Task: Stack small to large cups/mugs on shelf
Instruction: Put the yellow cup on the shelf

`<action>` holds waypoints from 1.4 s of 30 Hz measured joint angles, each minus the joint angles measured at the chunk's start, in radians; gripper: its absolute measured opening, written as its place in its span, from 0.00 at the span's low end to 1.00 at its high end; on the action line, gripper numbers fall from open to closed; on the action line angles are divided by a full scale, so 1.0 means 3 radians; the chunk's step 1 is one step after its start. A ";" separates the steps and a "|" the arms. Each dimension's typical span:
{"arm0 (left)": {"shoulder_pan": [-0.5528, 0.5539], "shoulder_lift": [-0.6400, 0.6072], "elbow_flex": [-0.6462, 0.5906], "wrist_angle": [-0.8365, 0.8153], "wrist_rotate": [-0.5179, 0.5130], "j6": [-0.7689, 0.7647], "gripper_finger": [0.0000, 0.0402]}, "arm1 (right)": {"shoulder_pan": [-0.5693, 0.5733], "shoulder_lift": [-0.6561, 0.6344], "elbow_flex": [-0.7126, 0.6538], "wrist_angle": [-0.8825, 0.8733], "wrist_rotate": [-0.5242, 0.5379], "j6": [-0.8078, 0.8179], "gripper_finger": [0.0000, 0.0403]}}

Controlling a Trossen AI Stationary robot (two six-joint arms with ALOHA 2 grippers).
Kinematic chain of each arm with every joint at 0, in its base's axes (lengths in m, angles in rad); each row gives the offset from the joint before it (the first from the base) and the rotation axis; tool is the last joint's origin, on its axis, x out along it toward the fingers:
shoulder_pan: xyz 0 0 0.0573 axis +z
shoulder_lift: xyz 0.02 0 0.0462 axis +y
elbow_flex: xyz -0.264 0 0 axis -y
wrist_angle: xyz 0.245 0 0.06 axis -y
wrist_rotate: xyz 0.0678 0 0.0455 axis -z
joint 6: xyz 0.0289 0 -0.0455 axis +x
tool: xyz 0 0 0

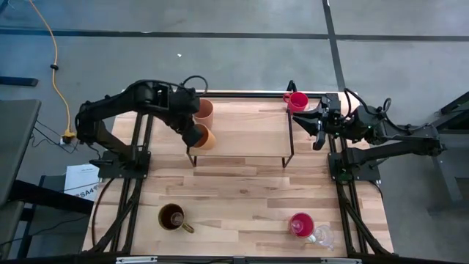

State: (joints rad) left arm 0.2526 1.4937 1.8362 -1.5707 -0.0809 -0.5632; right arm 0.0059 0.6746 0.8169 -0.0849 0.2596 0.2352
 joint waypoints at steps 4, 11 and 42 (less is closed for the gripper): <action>0.0015 -0.0008 0.0001 -0.0001 0.0051 0.0029 0.00 | 0.0000 0.0000 0.0000 0.0000 0.0000 -0.0001 0.17; 0.0012 -0.0009 -0.0082 0.0000 0.0116 0.0028 0.00 | 0.0000 0.0000 0.0000 0.0000 0.0000 -0.0001 0.17; 0.0009 -0.0018 -0.0427 0.0000 -0.0207 0.0035 0.24 | 0.0000 0.0000 0.0000 0.0000 -0.0001 -0.0001 0.17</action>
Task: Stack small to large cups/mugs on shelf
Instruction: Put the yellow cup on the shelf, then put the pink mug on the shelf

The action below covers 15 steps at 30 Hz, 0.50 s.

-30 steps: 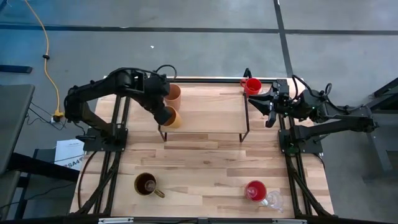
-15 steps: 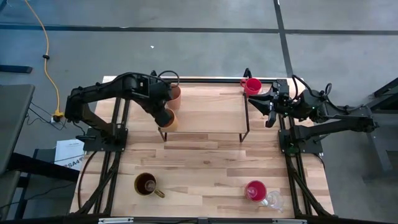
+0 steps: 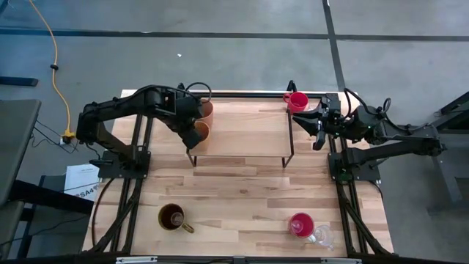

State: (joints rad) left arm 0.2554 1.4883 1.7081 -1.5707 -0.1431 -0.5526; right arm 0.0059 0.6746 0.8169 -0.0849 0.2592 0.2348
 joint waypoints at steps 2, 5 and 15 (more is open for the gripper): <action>0.0000 -0.0001 0.0000 0.0001 -0.0002 0.0012 0.29 | 0.0000 0.0000 0.0000 0.0000 0.0000 0.0000 0.17; 0.0000 0.0000 0.0022 -0.0003 -0.0002 0.0019 0.37 | 0.0000 0.0000 0.0000 0.0000 0.0000 0.0000 0.17; 0.0000 -0.0039 0.0653 0.0037 -0.0002 0.0152 0.47 | 0.0000 0.0000 0.0000 -0.0001 0.0000 0.0000 0.17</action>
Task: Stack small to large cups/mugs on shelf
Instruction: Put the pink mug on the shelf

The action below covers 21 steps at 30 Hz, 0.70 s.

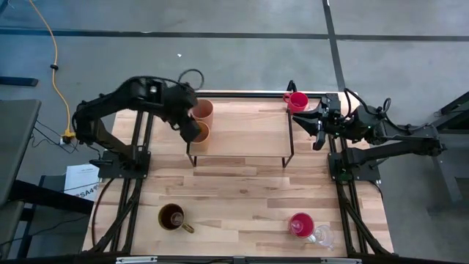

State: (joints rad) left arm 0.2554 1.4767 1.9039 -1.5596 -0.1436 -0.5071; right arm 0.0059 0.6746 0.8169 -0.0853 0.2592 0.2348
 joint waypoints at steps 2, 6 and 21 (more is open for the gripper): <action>-0.0001 -0.0087 0.0094 0.0207 -0.0001 0.0116 0.47 | 0.0000 0.0001 0.0000 0.0001 0.0000 0.0000 0.17; -0.0161 -0.0359 0.0062 0.0942 -0.0185 0.0358 0.42 | 0.0000 0.0001 0.0000 0.0001 -0.0001 0.0024 0.17; -0.0991 -0.2235 -0.2811 0.4704 -0.0774 0.0827 0.25 | 0.0001 0.0001 0.0000 0.0012 -0.0001 0.0115 0.17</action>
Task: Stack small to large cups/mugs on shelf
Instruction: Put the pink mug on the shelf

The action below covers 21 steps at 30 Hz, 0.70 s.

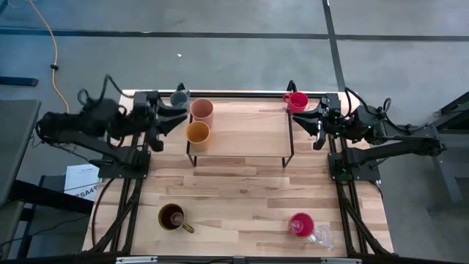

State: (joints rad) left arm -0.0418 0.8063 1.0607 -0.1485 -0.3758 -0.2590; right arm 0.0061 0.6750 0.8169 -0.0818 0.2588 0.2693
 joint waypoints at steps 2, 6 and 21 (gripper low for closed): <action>0.0011 -0.0171 -0.0448 0.0611 0.0158 0.0003 0.24 | 0.0001 0.0000 0.0000 0.0010 0.0011 -0.0001 0.17; 0.0008 -0.0407 -0.0987 0.1197 0.0246 -0.0018 0.22 | -0.0001 0.0000 0.0000 0.0010 0.0099 -0.0085 0.17; 0.0008 -0.0516 -0.1214 0.1293 0.0497 -0.0045 0.02 | -0.0001 0.0000 0.0000 0.0013 0.0447 -0.0108 0.17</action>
State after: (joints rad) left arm -0.0395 0.6514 0.6964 0.2394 -0.2268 -0.2725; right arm 0.0059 0.6750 0.8169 -0.0780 0.3930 0.2369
